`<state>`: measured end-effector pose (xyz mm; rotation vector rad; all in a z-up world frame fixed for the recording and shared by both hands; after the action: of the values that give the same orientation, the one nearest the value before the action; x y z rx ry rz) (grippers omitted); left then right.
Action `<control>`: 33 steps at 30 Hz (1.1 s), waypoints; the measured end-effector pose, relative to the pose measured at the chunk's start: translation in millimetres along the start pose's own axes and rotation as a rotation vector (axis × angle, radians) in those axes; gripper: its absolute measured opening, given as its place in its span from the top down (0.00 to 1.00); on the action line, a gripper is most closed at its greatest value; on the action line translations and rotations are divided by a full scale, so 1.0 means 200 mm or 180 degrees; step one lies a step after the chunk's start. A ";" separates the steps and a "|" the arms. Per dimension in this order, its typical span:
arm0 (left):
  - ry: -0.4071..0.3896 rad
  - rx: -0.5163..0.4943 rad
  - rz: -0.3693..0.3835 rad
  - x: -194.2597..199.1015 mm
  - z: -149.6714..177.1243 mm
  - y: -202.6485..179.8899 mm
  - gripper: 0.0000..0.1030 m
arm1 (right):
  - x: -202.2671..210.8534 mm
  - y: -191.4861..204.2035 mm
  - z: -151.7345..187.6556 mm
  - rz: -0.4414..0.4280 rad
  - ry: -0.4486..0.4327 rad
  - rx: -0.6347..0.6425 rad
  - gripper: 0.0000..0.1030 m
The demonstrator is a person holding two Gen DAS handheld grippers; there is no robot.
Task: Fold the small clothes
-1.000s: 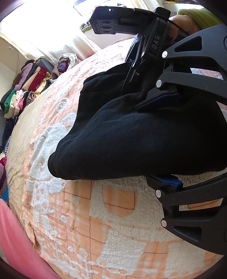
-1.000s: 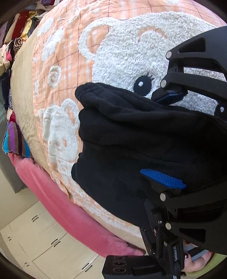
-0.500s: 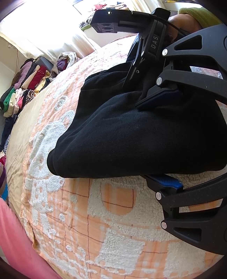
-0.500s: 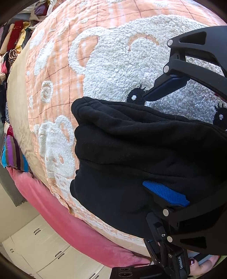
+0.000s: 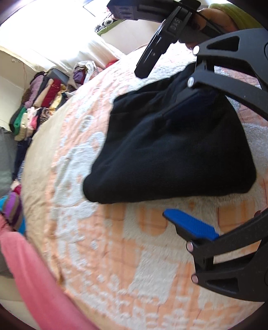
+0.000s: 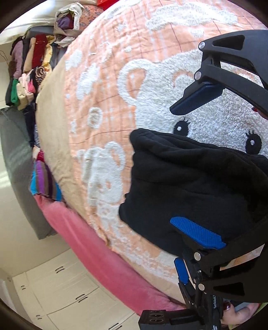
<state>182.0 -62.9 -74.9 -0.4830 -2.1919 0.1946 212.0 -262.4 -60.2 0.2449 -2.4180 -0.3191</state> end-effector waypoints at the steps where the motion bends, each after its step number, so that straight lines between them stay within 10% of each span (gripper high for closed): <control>1: -0.0059 -0.0010 -0.0016 0.04 -0.01 0.00 0.14 | 0.05 0.01 -0.01 0.0005 -0.0090 0.0015 0.04; 15: -0.0566 -0.0080 -0.0330 0.52 0.07 -0.08 0.09 | 0.73 0.15 -0.02 -0.0061 -0.0807 0.0230 0.04; 24: -0.0559 -0.0017 -0.0352 0.69 0.23 -0.08 0.09 | 0.95 0.27 0.10 -0.0267 -0.0650 0.0193 0.04; 33: -0.0364 -0.0111 -0.0516 0.75 0.39 -0.06 0.09 | 0.89 0.33 0.34 0.0151 -0.0237 0.0299 0.04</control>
<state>34.1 -11.3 -11.7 -0.3181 -2.3374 0.0985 28.2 -234.6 15.7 0.2205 -2.5115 -0.1967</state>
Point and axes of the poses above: each gripper's, at about its wrist camera, not at the fingertips, and x roughly against the way its jaws point, y to its left, z to its underside, the point moved 1 cm from there along -x, roughly the way its jaws point, and after that the axes turned 5 degrees about -y, right-handed, at the moved point
